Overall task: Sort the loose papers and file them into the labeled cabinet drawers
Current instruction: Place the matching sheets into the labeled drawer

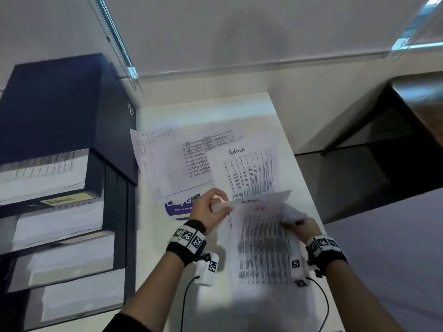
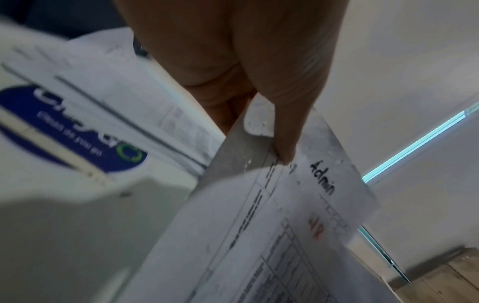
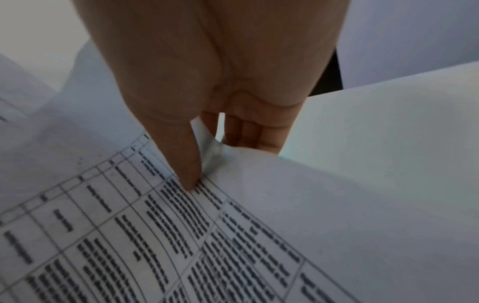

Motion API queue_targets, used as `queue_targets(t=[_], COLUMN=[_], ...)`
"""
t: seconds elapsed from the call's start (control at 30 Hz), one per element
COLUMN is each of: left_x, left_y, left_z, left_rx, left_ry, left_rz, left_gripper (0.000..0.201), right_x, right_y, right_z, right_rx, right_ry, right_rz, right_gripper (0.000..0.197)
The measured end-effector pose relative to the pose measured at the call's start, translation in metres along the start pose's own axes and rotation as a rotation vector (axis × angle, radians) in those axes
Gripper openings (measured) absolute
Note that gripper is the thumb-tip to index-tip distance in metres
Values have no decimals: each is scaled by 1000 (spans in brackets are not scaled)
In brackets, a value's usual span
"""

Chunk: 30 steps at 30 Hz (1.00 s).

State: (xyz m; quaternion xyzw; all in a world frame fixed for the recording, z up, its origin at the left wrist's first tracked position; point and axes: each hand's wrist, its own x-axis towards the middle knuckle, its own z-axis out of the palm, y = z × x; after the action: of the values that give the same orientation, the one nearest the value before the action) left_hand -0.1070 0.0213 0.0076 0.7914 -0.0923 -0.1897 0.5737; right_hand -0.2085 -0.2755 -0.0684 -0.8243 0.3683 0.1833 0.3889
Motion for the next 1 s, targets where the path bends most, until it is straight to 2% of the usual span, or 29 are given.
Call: queue_targets(t=[0.07, 0.17, 0.27, 0.33, 0.43, 0.5, 0.57, 0.63, 0.73, 0.8, 0.87, 0.93, 1.0], left_x=[4, 7, 5, 4, 0, -5, -10, -13, -14, -12, -9, -5, -1], left_y=[7, 4, -7, -19, -40, -59, -74, -83, -80, -75, -67, -65, -62], left_z=[-15, -32, -46, -52, -54, -52, -49, -46, -44, -49, -54, -57, -59], left_rx=[15, -11, -45, -46, -130, -85, -5, 34, 28, -31, 12, 60, 30], left_ry=[106, 226, 314, 313, 160, 71, 44, 71, 235, 338, 310, 282, 320], left_rz=[18, -56, -121, -157, -398, -546, -612, -645, -655, -660, -694, -710, -705], left_gripper=[21, 25, 26, 29, 48, 56, 45, 40, 39, 42, 50, 54, 53], right_x=[0, -2, -6, -9, -9, -6, -2, 0, 1, 1, 4, 9, 14], right_y=[-16, -42, -57, -60, -58, -55, -51, -46, -40, -42, -46, -52, -56], right_z=[7, 15, 23, 29, 41, 50, 58, 64, 68, 67, 62, 52, 41], right_rx=[156, 312, 475, 570, 661, 581, 427, 336, 260, 184, 142, 148, 164], right_ry=[38, 9, -166, -272, -306, -281, -251, -277, -372, -313, -189, -56, 64], right_rz=[-73, -129, -121, -97, -69, -59, -62, -64, -34, -38, -87, -164, -208], right_gripper=[26, 22, 23, 24, 24, 21, 16, 13, 32, 25, 13, 13, 14])
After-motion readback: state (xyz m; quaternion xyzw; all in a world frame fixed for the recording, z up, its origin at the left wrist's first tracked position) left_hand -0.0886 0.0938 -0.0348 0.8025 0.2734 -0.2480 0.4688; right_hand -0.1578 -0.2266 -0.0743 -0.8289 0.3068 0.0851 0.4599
